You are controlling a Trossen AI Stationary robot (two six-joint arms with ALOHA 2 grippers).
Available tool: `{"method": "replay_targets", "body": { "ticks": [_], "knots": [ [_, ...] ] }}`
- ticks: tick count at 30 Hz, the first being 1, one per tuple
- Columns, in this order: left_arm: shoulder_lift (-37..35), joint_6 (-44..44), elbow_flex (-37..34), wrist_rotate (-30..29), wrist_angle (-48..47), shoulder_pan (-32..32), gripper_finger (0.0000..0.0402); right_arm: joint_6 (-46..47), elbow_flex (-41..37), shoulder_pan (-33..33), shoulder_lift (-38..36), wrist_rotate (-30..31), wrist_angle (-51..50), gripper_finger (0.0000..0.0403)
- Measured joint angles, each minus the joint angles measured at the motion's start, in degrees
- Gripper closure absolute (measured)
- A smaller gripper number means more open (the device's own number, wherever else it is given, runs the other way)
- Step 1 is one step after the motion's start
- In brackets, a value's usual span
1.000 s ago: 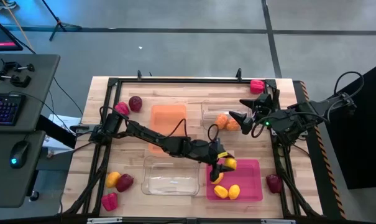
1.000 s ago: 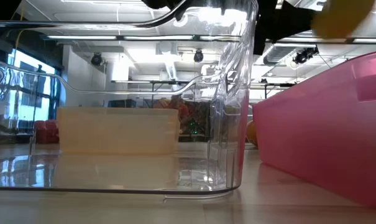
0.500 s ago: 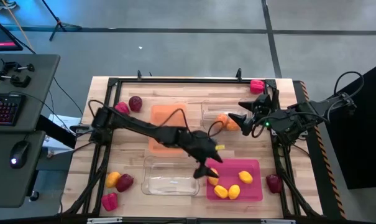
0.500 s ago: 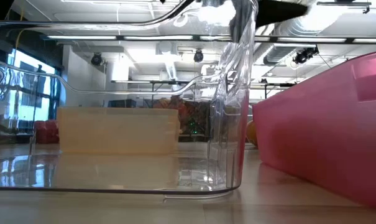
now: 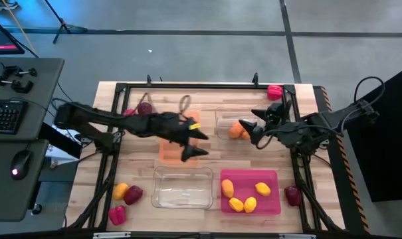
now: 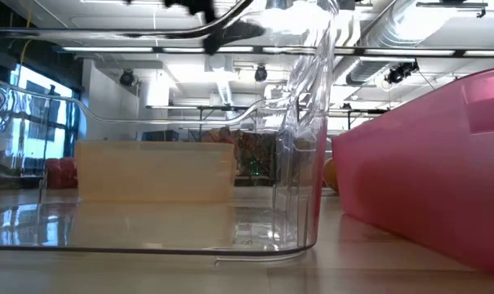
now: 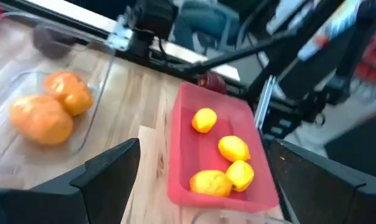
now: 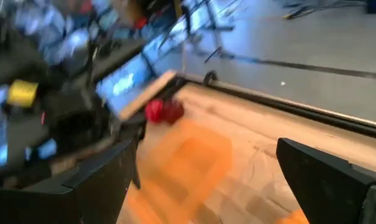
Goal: Sort produce into baskets
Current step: Put the top right apple into the orange bin
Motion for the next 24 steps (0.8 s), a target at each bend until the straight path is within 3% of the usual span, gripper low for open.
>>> {"method": "replay_targets", "body": {
  "ticks": [6,10,13,15,18,21,24],
  "knots": [
    [-10.3,-8.5,-15.3,-2.7,14.3,-0.1,0.0056,-0.6,0.0,-0.7,4.9,7.9,6.3,0.0024],
    [-13.9,-11.8,-19.4,-2.1,14.0,-0.1,0.0056,-1.0,0.0,-4.9,7.7,8.8,10.7,0.0024],
    [-14.8,-11.9,-20.3,-0.8,13.2,-0.1,0.0056,5.4,0.0,-10.9,8.6,8.8,8.0,0.0024],
    [-15.0,-11.4,-20.3,1.9,12.3,-0.1,0.0056,11.0,0.0,-16.3,8.4,6.0,2.2,0.0024],
    [-15.5,-9.8,-20.3,4.0,12.6,0.4,0.0056,17.9,0.0,-25.7,7.6,-3.6,-11.5,0.0024],
    [-17.0,-7.8,-20.3,2.1,12.7,2.1,0.0056,18.5,0.0,-34.1,7.5,-10.9,-23.5,0.0024],
    [-18.4,-6.9,-20.3,-1.0,11.1,5.2,0.0056,15.1,-1.7,-42.1,7.3,-15.7,-27.2,0.0024]
  ]
}}
